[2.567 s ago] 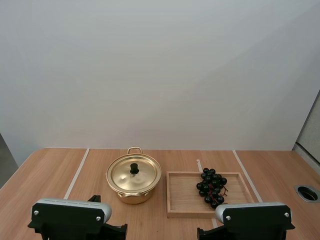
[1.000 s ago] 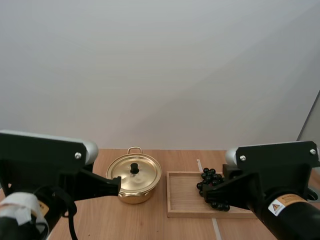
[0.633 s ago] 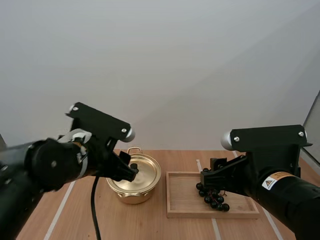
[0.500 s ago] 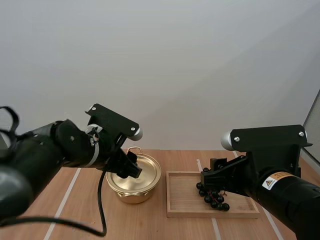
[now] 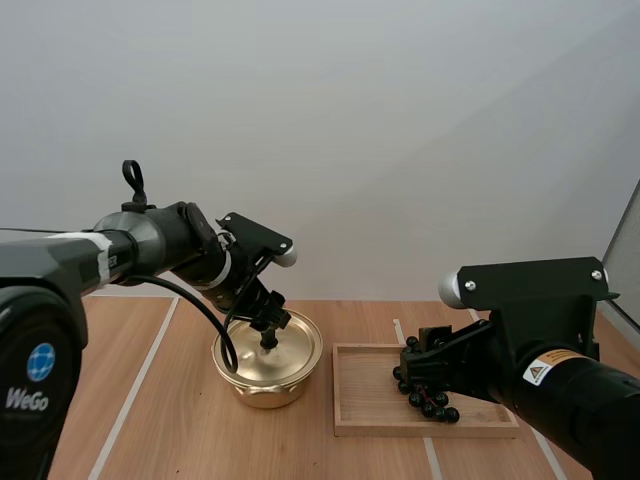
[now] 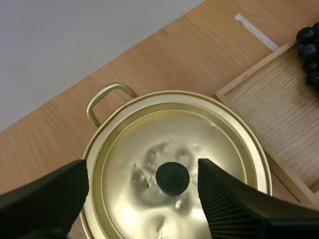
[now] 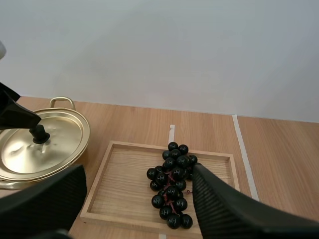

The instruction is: Open the lid, put the grape in the pot, and close it

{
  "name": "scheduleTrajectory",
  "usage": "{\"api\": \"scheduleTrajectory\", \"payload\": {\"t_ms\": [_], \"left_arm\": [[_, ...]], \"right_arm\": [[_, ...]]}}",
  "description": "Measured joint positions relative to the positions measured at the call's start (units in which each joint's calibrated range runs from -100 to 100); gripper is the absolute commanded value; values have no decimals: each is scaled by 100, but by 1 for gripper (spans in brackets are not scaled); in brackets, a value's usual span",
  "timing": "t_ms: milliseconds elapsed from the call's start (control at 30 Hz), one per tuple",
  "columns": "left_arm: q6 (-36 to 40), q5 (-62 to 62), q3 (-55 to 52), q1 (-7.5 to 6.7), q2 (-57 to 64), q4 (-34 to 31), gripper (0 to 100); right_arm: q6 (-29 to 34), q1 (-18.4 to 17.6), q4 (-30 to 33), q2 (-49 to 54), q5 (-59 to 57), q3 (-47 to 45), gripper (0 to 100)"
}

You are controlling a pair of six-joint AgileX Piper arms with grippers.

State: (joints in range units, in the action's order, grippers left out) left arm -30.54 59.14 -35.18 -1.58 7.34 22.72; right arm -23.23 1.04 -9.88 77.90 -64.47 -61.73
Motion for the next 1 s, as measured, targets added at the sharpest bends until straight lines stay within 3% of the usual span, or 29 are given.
{"api": "scheduleTrajectory", "payload": {"t_ms": [200,633,700,767,867,1000], "left_arm": [[-9,-36,52,-135,-290,0,100],[-9,-120,96,-137,-725,-190,100],[-9,11,96,-137,-752,-190,75],[-9,146,96,-137,-788,-190,41],[-9,365,96,-137,-828,-203,0],[-9,418,108,-137,-828,-192,0]], "right_arm": [[0,0,0,0,-34,0,100],[0,0,0,0,-65,0,100],[0,0,0,0,-65,0,100],[0,0,0,0,-87,0,100],[0,0,0,0,-160,0,100],[0,0,0,0,-183,0,100]]}}
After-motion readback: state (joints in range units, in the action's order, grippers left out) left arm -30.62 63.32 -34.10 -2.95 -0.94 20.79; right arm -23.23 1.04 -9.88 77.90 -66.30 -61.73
